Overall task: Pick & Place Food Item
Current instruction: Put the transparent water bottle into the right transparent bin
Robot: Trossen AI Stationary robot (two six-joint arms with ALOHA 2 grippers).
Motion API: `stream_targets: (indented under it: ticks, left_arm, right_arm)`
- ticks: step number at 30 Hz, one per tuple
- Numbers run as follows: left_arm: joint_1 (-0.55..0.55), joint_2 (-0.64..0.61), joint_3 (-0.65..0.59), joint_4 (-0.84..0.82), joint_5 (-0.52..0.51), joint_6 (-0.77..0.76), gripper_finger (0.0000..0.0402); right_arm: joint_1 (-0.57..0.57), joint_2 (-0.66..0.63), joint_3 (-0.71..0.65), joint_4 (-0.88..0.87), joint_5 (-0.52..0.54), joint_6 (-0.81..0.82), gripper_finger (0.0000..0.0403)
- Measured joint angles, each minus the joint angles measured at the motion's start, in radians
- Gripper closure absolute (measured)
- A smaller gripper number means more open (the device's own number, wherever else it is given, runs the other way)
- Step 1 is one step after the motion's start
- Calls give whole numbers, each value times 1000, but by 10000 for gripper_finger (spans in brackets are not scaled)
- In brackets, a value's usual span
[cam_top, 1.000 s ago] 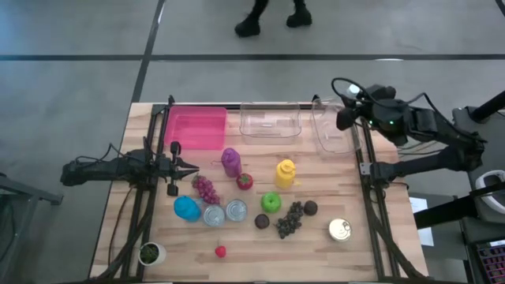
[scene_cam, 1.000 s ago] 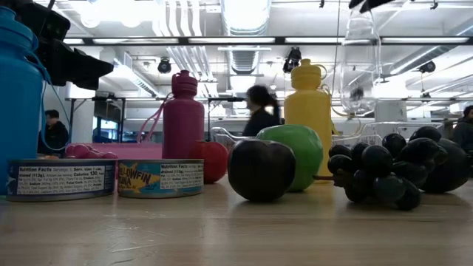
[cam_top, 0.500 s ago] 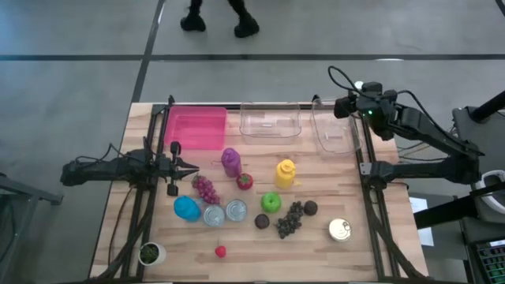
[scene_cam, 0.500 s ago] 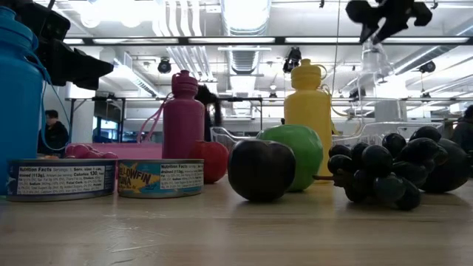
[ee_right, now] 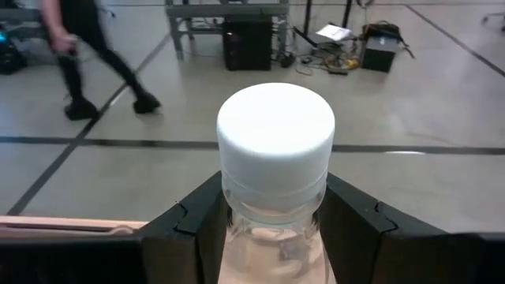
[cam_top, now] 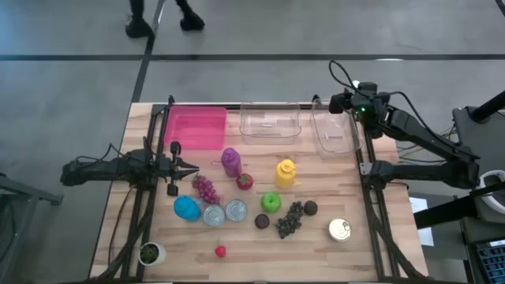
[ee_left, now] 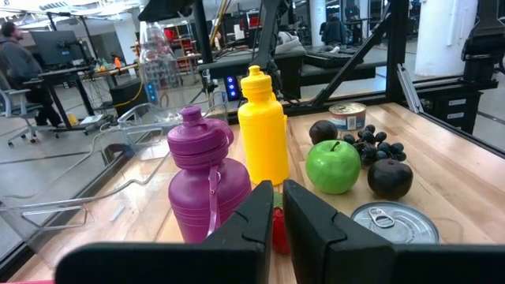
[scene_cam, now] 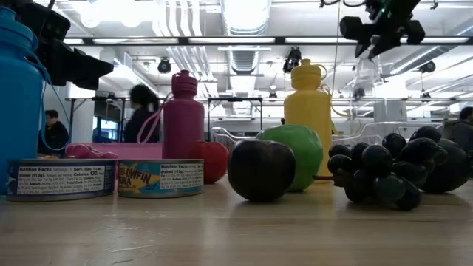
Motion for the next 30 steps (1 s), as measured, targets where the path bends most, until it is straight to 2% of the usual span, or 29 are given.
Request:
stream_targets:
  ticks: [8, 15, 30]
  left_arm:
    - [0, 0, 0, 0, 0, 0, 366]
    - [0, 0, 0, 0, 0, 0, 366]
    - [0, 0, 0, 0, 0, 0, 366]
  right_arm:
    - [-58, 1, -56, 6, -4, 26, 241]
    - [-108, 1, -88, 21, -68, 55, 244]
    - [-121, 0, -115, 30, -72, 49, 231]
